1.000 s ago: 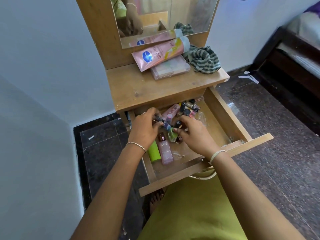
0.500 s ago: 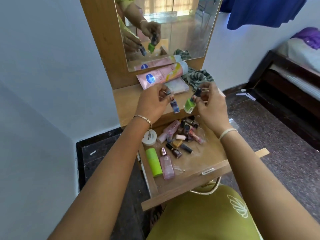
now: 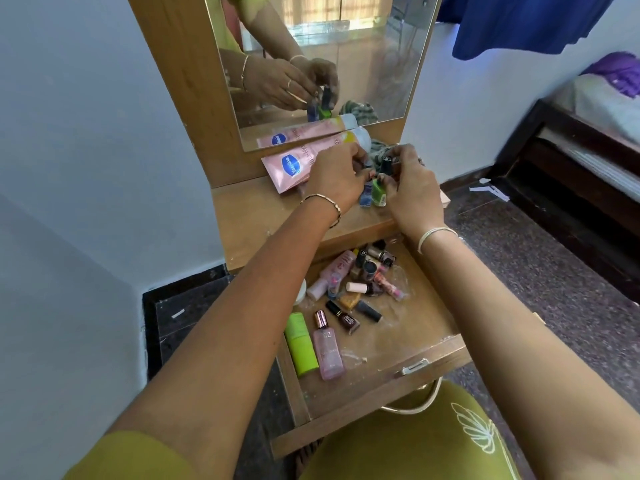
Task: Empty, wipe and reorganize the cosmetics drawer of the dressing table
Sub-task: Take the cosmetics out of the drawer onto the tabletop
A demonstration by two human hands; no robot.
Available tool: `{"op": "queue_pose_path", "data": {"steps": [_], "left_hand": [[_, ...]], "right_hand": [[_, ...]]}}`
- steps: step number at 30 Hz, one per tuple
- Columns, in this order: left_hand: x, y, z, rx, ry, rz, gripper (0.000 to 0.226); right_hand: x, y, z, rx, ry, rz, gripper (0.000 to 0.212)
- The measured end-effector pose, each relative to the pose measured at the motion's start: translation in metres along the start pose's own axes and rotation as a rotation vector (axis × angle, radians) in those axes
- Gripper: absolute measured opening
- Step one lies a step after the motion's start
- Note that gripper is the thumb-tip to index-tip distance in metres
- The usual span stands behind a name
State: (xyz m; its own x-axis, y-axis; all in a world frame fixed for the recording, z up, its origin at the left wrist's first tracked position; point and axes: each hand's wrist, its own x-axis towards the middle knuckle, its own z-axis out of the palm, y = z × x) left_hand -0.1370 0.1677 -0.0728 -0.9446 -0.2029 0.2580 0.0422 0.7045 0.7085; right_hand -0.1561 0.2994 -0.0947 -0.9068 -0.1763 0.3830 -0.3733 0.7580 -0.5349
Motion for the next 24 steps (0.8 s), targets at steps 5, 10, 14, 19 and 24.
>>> {"op": "queue_pose_path", "data": {"steps": [5, 10, 14, 19, 24], "left_hand": [[-0.005, 0.002, 0.003, -0.021, 0.04, 0.001, 0.021], [-0.016, 0.004, -0.003, -0.01, 0.034, -0.026, 0.029], [-0.047, -0.001, -0.016, -0.071, 0.099, -0.015, 0.027], [-0.117, -0.026, -0.021, -0.047, 0.07, -0.042, 0.012], [-0.168, -0.061, -0.007, 0.142, -0.169, -0.136, 0.013]], "right_hand": [[-0.003, 0.004, -0.004, 0.016, -0.023, 0.019, 0.038], [-0.024, 0.008, -0.015, 0.054, 0.018, 0.04, 0.045], [-0.061, 0.016, -0.021, 0.087, 0.013, 0.066, 0.031], [-0.112, 0.029, -0.01, -0.092, -0.292, 0.094, 0.013], [-0.139, 0.029, 0.01, -0.339, -0.542, 0.056, 0.035]]}}
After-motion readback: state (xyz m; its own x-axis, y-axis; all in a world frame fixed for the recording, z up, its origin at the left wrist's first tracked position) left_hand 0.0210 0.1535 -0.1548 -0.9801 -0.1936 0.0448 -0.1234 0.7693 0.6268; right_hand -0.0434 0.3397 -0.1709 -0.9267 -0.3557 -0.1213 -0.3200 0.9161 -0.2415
